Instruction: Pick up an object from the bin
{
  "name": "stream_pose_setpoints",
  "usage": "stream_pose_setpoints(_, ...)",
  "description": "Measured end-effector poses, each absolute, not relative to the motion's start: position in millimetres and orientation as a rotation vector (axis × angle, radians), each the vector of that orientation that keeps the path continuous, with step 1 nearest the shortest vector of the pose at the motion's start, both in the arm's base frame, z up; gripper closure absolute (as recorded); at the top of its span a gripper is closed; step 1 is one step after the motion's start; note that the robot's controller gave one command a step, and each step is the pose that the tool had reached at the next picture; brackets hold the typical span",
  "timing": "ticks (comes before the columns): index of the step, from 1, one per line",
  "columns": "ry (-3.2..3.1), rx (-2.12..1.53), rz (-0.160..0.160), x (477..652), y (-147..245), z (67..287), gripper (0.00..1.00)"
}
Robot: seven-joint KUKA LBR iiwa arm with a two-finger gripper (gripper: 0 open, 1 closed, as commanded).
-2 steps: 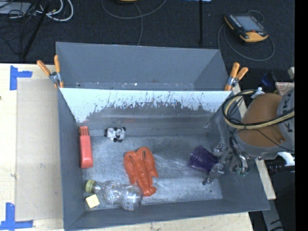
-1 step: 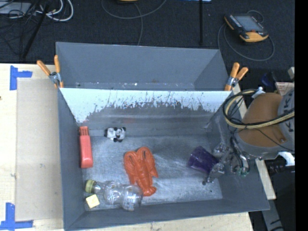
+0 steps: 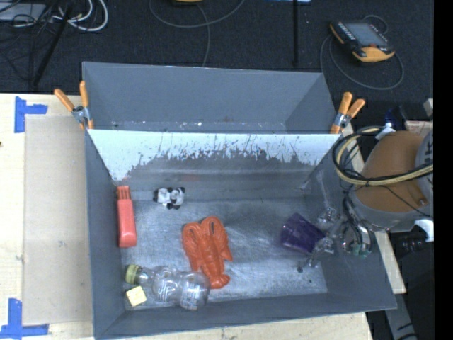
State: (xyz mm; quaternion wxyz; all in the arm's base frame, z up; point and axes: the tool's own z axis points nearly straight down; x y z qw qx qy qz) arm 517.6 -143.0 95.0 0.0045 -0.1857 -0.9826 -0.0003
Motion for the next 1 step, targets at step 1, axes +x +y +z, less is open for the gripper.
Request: stream_pose_setpoints(1, -3.085, -0.582, -0.001, 519.5, -143.4, 113.1, 1.0)
